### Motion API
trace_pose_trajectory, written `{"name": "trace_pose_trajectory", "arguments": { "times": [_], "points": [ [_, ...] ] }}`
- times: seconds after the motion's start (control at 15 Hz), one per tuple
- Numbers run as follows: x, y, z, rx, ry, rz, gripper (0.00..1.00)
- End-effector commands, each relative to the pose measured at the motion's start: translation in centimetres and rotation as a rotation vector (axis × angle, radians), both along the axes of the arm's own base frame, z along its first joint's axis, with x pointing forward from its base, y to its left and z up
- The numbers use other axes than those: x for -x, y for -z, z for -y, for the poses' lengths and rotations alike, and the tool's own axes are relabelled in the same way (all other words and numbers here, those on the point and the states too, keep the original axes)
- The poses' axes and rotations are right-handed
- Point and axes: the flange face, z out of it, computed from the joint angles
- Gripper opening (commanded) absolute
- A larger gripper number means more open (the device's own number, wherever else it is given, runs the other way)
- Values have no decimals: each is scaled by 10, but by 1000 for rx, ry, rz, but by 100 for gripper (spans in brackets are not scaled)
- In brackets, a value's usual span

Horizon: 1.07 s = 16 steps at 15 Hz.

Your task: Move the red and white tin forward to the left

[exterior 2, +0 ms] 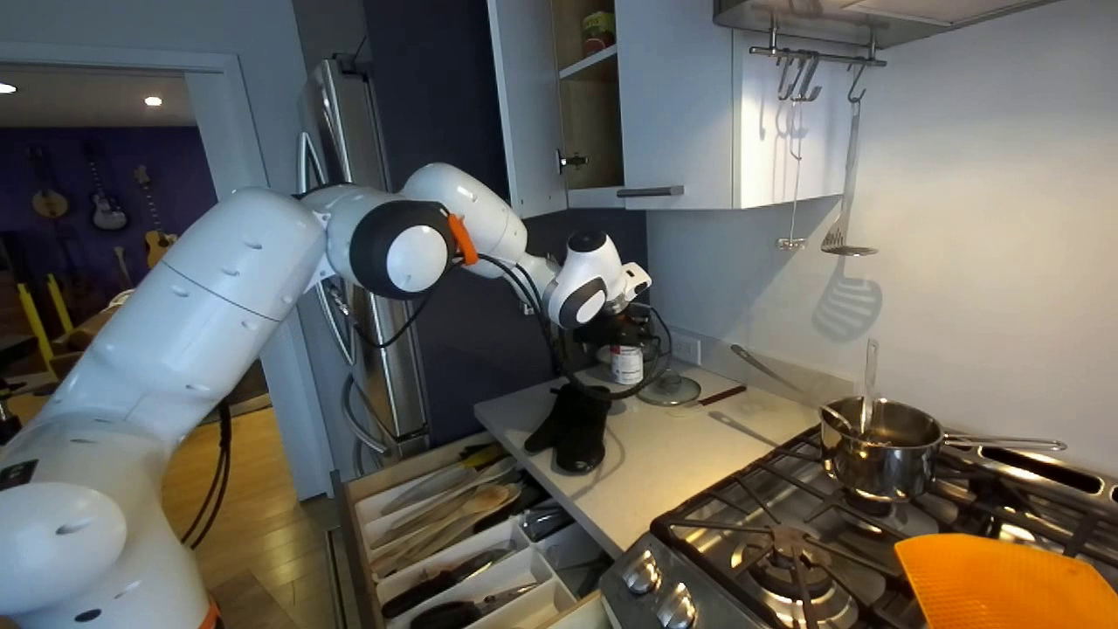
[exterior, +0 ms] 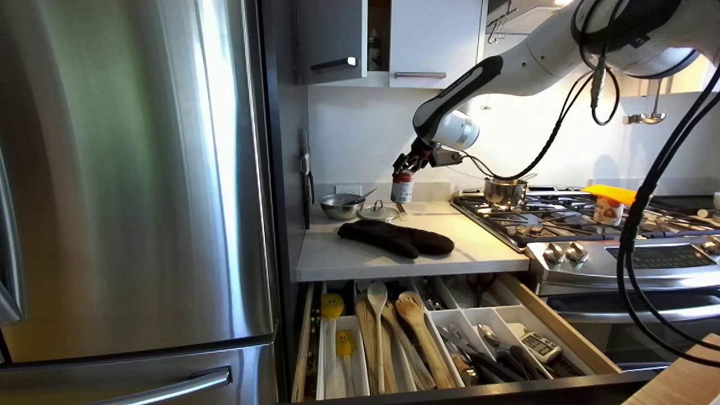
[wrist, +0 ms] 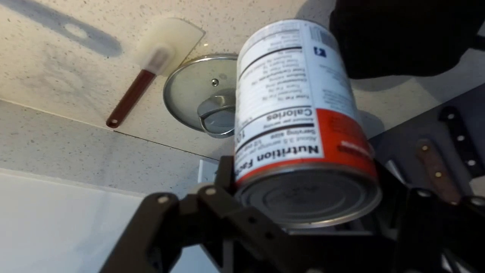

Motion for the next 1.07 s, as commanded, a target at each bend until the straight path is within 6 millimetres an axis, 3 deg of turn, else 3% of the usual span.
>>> {"name": "trace_pose_trajectory", "arguments": {
  "times": [0.0,0.6,0.67,0.8,1.0],
  "points": [
    [48,-21,-10,23,-124,33,58],
    [153,-48,-55,62,-427,82,58],
    [127,-37,-51,32,-391,71,83],
    [144,-42,-58,39,-423,76,83],
    [149,-41,-58,48,-429,68,83]
  ]
}}
